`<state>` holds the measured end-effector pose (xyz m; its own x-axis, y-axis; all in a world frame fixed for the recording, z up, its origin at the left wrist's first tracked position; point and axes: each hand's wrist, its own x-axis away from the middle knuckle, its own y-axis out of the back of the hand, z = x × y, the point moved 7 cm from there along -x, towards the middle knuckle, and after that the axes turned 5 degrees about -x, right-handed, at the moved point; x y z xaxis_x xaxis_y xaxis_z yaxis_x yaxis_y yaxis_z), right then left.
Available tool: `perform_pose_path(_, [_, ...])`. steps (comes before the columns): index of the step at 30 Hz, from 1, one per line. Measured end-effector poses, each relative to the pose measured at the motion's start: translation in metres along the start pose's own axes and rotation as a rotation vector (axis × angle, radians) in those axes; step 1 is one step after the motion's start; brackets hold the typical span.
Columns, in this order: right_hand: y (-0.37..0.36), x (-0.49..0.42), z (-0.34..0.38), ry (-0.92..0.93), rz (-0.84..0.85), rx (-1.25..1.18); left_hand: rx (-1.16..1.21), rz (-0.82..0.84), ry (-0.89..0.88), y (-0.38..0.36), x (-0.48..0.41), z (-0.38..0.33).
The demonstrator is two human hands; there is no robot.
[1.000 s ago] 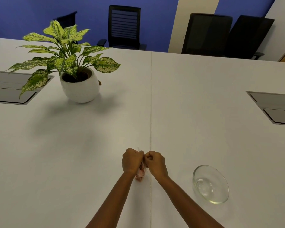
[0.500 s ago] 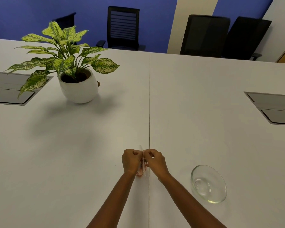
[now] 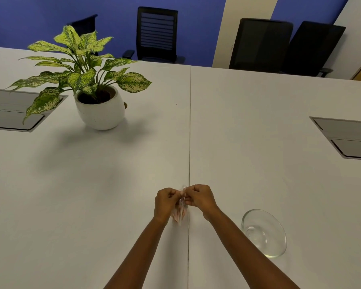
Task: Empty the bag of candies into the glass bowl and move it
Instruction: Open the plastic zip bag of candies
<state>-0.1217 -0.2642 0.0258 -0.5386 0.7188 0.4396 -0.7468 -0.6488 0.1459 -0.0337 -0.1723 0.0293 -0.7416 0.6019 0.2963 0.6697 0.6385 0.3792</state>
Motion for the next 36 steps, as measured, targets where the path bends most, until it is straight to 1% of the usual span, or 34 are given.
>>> perform_pose_path(2, [-0.001, -0.001, 0.003, 0.018, 0.007, 0.040, -0.018, -0.026, -0.016, 0.001, 0.001, -0.001])
perform_pose_path(5, [-0.002, -0.001, 0.010, 0.073, -0.012, 0.105, -0.107, -0.139, -0.082, 0.004, 0.005, -0.009])
perform_pose_path(8, [-0.001, 0.001, 0.019, 0.141, -0.049, 0.150, -0.110, -0.200, -0.106, 0.006, 0.007, -0.016])
perform_pose_path(11, [0.000, 0.007, 0.023, 0.198, -0.076, 0.167, -0.022, -0.214, -0.094, 0.009, 0.004, -0.017])
perform_pose_path(14, [0.002, 0.012, 0.024, 0.239, -0.103, 0.191, 0.056, -0.191, -0.091, 0.008, 0.004, -0.017])
perform_pose_path(18, [0.006, 0.012, 0.024, 0.241, -0.083, 0.193, 0.099, -0.159, -0.076, 0.007, 0.006, -0.016])
perform_pose_path(21, [0.008, 0.012, 0.026, 0.249, -0.091, 0.239, 0.064, -0.165, -0.094, 0.004, 0.008, -0.018])
perform_pose_path(28, [0.010, 0.018, 0.034, 0.354, -0.165, 0.367, 0.007, -0.255, -0.105, 0.004, 0.014, -0.022])
perform_pose_path(32, [0.013, 0.018, 0.035, 0.340, -0.183, 0.324, 0.002, -0.246, -0.116, 0.004, 0.012, -0.028])
perform_pose_path(36, [0.011, 0.018, 0.025, 0.233, -0.131, 0.305, -0.001, -0.262, -0.112, 0.008, 0.008, -0.033])
